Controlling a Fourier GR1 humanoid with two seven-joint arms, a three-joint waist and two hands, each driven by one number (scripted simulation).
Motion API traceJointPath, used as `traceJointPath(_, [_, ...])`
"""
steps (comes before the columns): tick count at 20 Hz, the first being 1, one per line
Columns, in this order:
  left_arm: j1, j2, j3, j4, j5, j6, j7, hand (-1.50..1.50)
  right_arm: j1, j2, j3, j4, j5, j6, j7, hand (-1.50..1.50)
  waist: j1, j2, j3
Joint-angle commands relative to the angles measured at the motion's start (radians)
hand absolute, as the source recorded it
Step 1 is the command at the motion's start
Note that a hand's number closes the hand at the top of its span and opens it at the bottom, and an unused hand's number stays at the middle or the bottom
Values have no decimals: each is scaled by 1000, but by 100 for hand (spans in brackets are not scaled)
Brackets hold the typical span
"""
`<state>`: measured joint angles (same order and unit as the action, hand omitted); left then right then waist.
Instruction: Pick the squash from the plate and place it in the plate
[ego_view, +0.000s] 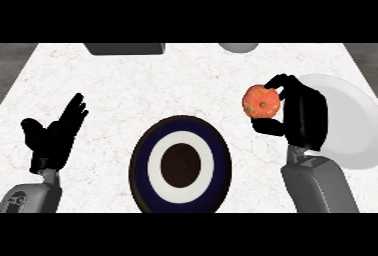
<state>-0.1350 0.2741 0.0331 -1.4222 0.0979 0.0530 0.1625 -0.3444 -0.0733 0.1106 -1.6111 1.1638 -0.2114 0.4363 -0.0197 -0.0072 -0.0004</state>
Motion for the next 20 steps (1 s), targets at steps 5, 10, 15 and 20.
traceJointPath(5, [-65,-15,18,86,-13,-20,-38,0,20,-117,-245,-20,-201,7,-51,150,12,8,0])
traceJointPath(10, [-20,-3,5,-41,-9,-34,41,0,73,-192,-370,162,-275,-110,-211,150,24,9,2])
traceJointPath(15, [-54,-32,-2,-21,-37,-10,60,0,-2,-272,-420,401,-307,-109,-323,150,28,12,1])
traceJointPath(20, [-32,-36,11,0,-39,-19,10,0,-64,-379,-455,585,-387,48,-398,150,33,12,1])
